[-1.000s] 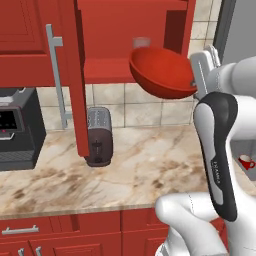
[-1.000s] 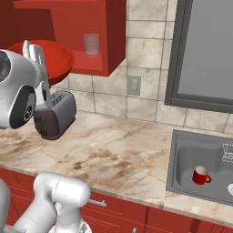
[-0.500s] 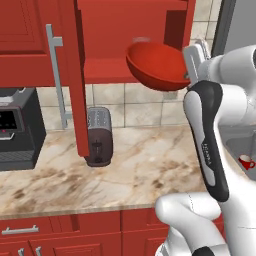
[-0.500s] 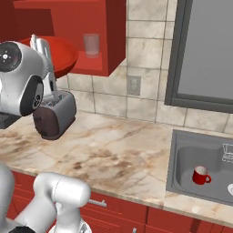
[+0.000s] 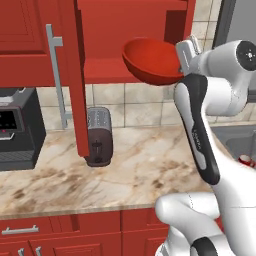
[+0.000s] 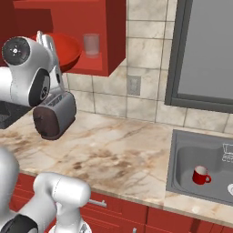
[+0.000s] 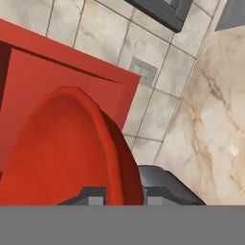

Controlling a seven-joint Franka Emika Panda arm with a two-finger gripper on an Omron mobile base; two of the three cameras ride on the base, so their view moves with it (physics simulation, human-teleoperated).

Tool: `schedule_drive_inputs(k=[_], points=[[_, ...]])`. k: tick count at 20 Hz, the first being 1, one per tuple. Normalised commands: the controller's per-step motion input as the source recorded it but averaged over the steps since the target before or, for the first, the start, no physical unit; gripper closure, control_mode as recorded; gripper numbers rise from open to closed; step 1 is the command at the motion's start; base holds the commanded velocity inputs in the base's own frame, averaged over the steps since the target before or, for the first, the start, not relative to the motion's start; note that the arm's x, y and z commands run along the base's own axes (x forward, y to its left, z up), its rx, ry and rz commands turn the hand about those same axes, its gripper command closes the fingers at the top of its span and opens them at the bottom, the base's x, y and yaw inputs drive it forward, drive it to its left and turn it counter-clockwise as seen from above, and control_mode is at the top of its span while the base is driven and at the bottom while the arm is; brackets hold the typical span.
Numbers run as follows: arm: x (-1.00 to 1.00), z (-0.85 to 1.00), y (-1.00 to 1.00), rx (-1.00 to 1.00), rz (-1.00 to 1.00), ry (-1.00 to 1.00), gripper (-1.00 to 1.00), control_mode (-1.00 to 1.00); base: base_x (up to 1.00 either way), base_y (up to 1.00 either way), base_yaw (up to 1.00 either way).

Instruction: Pick the mug and place it in the sink. Pick the bowl and place it in the open cabinet and then close the cabinet.

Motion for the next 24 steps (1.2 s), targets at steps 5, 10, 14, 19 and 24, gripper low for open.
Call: schedule_drive_inputs(k=[5, 10, 14, 19, 24], points=[[0.52, 0.0, 0.0, -0.05, 0.0, 0.0, 1.0, -1.0, 0.0, 0.0, 0.0], [0.5, 0.0, 0.05, -0.06, -0.01, 0.0, 1.0, -1.0, 0.0, 0.0, 0.0], [0.54, 0.0, 0.09, -0.04, 0.0, 0.0, 1.0, -1.0, 0.0, 0.0, 0.0], [0.51, 0.0, 0.06, -0.02, 0.0, 0.0, 1.0, -1.0, 0.0, 0.0, 0.0], [0.37, 0.0, 0.0, 0.0, 0.0, 0.0, 1.0, -1.0, 0.0, 0.0, 0.0]])
